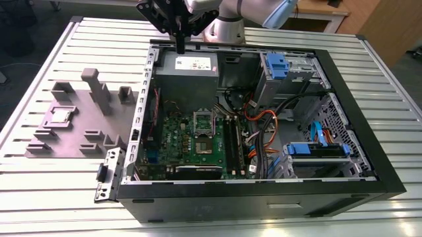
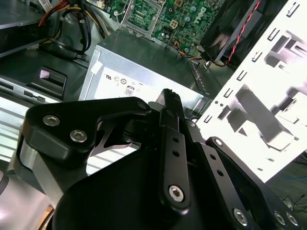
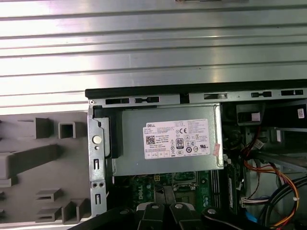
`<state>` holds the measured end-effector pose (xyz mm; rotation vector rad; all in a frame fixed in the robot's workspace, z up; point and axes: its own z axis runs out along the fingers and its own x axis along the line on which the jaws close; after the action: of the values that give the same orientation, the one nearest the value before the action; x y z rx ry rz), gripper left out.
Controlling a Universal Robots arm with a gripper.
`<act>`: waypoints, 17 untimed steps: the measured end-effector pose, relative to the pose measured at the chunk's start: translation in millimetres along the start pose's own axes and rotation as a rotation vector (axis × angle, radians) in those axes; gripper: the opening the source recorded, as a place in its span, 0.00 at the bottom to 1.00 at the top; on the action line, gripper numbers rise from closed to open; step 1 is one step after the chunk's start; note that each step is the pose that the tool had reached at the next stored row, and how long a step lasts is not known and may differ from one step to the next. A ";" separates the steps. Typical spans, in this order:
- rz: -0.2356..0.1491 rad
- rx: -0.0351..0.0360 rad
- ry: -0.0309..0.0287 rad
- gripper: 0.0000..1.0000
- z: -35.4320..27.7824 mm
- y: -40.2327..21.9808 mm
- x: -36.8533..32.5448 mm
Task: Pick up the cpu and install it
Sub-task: 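Reach for the cpu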
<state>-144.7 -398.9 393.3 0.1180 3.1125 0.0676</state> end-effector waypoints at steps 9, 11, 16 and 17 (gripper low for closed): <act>0.000 0.0000 0.0000 0.10 0.0 -0.2 2.8; 0.000 0.0000 0.0000 0.10 -0.1 -0.3 3.5; 0.000 -0.0001 0.0000 0.10 -0.1 -0.4 5.7; 0.000 0.0000 0.0000 0.10 -0.2 -0.5 6.2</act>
<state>-150.9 -398.9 393.3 0.1180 3.1125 0.0676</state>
